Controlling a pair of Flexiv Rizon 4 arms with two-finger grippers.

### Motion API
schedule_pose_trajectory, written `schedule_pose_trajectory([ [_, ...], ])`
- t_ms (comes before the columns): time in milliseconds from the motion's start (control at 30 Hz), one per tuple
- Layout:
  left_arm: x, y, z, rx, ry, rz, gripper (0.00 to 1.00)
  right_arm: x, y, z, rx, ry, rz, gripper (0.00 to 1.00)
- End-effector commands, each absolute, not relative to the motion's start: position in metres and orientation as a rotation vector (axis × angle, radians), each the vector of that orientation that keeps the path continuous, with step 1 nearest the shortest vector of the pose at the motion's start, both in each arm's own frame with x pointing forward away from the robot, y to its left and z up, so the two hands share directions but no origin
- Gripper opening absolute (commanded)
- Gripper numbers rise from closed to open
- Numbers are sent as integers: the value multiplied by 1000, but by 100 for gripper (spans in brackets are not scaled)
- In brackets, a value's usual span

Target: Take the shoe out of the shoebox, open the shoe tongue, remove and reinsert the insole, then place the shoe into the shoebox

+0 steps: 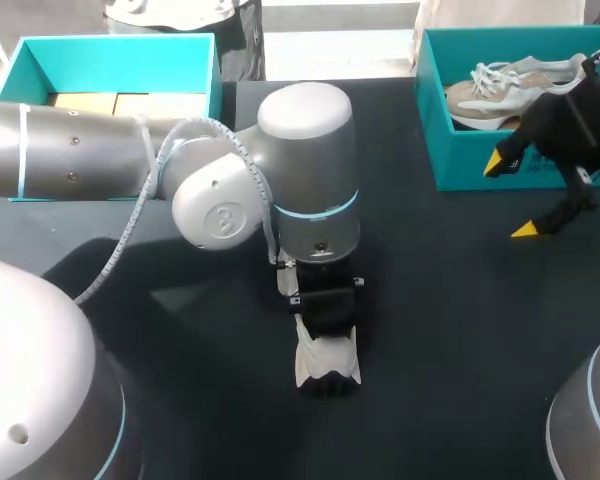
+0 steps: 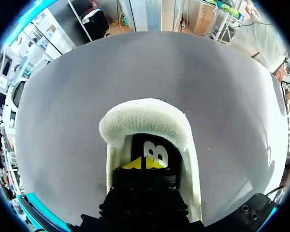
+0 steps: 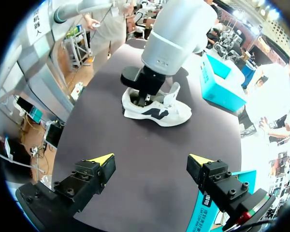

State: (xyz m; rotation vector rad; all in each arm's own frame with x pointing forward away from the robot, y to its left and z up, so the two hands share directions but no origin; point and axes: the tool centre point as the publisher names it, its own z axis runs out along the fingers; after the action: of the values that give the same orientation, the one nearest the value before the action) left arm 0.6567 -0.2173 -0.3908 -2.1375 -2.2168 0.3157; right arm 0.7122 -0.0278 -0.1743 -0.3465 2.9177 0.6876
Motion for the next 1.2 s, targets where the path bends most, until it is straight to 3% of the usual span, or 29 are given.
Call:
schedule_pose_trajectory([
  [33, 653, -198, -354, -2197, -2303, 210, 0, 714, -27, -175, -348, 2923, 684, 100],
  [433, 702, -193, -349, -2220, -2444, -114, 0, 714, -27, -175, -348, 2923, 684, 100],
  [533, 709, -195, -348, -2226, -2438, -111, 62, 714, -27, -175, -348, 2923, 684, 100],
  [567, 710, -195, -348, -2224, -2436, -87, 93, 714, -27, -175, -348, 2923, 684, 100],
  [600, 711, -195, -349, -2210, -2434, -62, 100, 714, -27, -175, -348, 2923, 684, 100],
  [1200, 700, -203, -352, -2257, -2383, -135, 100, 714, -27, -175, -348, 2923, 684, 100],
])
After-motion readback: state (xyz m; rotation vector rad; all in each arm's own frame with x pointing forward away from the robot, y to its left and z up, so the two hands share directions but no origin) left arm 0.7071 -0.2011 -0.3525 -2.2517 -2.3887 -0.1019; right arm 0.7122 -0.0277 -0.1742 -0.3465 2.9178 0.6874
